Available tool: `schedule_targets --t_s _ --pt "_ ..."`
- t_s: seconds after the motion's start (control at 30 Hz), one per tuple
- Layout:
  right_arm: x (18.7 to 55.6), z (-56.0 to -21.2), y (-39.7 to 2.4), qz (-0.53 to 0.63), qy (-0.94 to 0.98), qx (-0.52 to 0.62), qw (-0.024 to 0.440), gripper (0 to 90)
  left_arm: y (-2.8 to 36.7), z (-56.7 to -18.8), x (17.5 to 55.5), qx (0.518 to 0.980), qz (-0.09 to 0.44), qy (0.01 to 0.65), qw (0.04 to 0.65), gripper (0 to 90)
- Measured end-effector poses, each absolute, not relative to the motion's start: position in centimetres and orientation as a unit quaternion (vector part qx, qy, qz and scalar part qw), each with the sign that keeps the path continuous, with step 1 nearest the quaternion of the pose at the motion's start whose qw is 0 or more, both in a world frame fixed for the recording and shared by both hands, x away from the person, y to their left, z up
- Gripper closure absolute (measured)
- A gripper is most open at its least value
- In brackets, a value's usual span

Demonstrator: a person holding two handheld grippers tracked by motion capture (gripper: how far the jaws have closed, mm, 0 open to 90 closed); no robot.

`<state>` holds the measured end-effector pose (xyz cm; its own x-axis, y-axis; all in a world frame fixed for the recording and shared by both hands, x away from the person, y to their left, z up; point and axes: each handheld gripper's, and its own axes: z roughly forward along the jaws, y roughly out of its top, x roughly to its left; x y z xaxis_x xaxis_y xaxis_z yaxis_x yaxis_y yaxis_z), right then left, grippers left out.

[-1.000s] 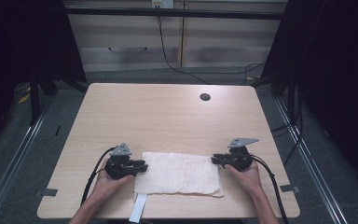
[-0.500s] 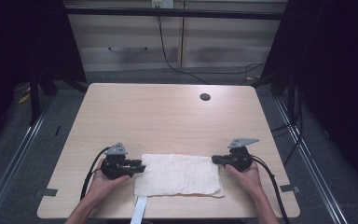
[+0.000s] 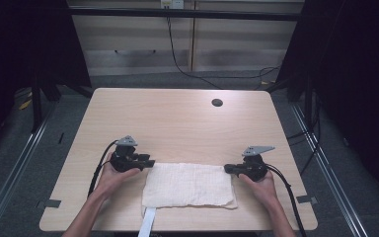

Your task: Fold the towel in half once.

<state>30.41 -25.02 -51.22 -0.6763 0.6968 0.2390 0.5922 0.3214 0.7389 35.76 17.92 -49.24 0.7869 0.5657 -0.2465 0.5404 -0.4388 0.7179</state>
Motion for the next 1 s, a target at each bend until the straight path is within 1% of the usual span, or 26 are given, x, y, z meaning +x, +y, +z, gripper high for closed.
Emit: schedule_targets --t_s 0.23,0.3,0.37,0.5,0.57,0.63,0.73,0.77,0.8,0.9,1.0 --pt "30.4 -51.2 -25.0 0.425 0.810 0.398 0.062 87.5 17.0 -50.2 35.9 0.859 0.019 0.318 0.402 59.8" --pt "30.4 -51.2 -25.0 0.426 0.810 0.399 0.061 87.5 16.8 -50.4 36.0 0.855 0.023 0.318 0.408 59.8" --pt "30.4 -51.2 -25.0 0.426 0.810 0.398 0.062 87.5 16.8 -50.4 36.0 0.855 0.031 0.320 0.407 61.8" --pt "30.4 -51.2 -24.9 0.423 0.811 0.399 0.064 87.5 16.6 -50.4 35.8 0.859 0.024 0.307 0.408 62.3" --pt "30.4 -51.2 -24.9 0.422 0.811 0.399 0.066 87.4 16.5 -50.3 35.5 0.865 0.031 0.299 0.402 64.3" --pt "30.3 -51.2 -24.9 0.421 0.812 0.399 0.068 87.5 16.4 -50.2 35.3 0.871 0.043 0.292 0.393 68.6" --pt "30.3 -51.2 -24.9 0.421 0.811 0.399 0.068 87.4 16.3 -50.3 35.1 0.870 0.045 0.290 0.397 73.6" --pt "30.3 -51.2 -24.9 0.421 0.811 0.400 0.068 87.4 16.3 -50.4 35.0 0.868 0.044 0.290 0.400 77.7" --pt "30.3 -51.2 -24.9 0.421 0.811 0.400 0.068 87.4 16.3 -50.4 34.9 0.870 0.044 0.287 0.398 77.7" --pt "30.3 -51.2 -24.8 0.421 0.809 0.404 0.069 87.4 16.3 -50.4 34.8 0.869 0.041 0.286 0.401 83.5" --pt "30.3 -51.2 -24.8 0.422 0.809 0.403 0.071 87.5 16.4 -50.5 34.7 0.865 0.039 0.293 0.406 84.5"
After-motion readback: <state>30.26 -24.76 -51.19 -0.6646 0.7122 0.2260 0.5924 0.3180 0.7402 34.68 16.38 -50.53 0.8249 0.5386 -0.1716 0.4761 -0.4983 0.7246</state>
